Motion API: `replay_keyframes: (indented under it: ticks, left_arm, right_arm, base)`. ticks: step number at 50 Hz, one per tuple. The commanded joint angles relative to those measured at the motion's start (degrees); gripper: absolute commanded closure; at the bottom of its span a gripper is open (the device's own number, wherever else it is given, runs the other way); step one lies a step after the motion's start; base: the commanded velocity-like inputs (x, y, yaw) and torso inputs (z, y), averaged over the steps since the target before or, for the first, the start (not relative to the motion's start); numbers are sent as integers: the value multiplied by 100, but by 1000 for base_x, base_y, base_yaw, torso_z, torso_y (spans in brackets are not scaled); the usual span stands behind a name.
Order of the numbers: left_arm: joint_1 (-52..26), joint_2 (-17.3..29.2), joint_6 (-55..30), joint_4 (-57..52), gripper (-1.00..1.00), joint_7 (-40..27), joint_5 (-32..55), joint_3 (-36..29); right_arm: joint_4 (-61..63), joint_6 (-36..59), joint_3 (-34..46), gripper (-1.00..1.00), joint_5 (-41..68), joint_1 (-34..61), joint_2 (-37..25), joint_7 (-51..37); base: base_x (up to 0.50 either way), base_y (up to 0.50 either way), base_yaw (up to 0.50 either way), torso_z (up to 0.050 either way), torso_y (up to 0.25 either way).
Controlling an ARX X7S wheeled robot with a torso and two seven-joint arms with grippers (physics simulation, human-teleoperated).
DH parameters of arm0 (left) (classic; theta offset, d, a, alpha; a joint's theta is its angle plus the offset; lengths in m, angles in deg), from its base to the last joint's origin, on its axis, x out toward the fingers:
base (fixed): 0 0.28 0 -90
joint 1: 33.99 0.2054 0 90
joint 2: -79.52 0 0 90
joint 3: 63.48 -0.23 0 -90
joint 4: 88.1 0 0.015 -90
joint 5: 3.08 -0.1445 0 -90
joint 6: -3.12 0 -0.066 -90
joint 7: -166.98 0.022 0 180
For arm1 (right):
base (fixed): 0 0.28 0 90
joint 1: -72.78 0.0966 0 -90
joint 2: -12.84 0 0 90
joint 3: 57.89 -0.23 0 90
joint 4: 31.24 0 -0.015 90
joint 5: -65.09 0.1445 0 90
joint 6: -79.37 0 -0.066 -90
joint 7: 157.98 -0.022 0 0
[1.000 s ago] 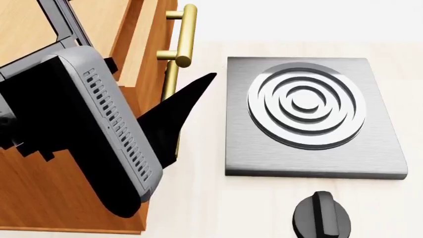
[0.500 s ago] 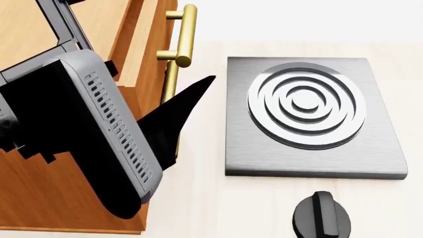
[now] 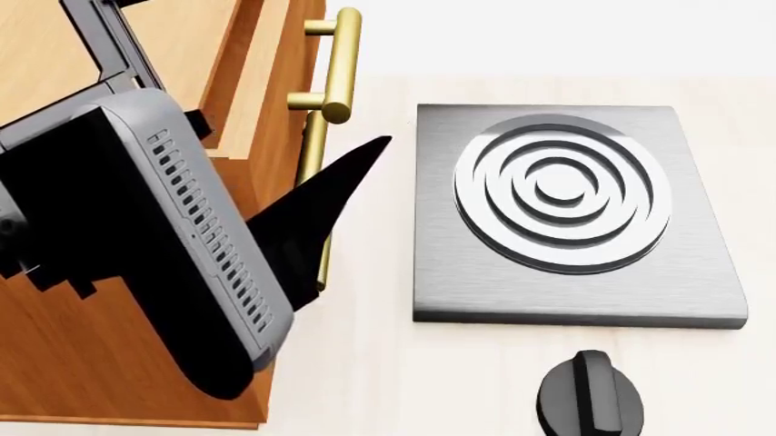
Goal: Pick the akita bowl on the wooden cabinet and place it on the plate.
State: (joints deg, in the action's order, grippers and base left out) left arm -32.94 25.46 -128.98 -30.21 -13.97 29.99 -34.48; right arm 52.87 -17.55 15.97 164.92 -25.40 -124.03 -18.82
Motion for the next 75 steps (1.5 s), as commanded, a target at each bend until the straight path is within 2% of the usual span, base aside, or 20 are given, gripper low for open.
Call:
replay_keyframes:
  ticks: [1, 15, 27, 61, 75]
  left_arm:
    - [10, 15, 14, 4, -100, -4, -2, 12]
    - [-3, 6, -13, -13, -100, -14, 55, 57]
    - [40, 39, 10, -34, -100, -28, 54, 59]
    - [68, 34, 50, -26, -100, -42, 53, 80]
    - [136, 69, 75, -45, -100, -76, 57, 87]
  right_arm:
    - [304, -56, -268, -100, 6, -255, -105, -70]
    - [1022, -131, -788, -100, 107, -550, -254, -261]
    - [2039, -154, -1232, -100, -74, -619, -671, -651]
    - [3790, 152, -2222, -100, 166, -277, -1731, -1355]
    - [4327, 153, -2333, -100, 357, 99, -2230, -1617]
  base:
    - [0, 0, 0, 0, 0]
    - [0, 0, 0, 0, 0]
    - [0, 0, 0, 0, 0]
    - [0, 0, 0, 0, 0]
    - [0, 0, 0, 0, 0]
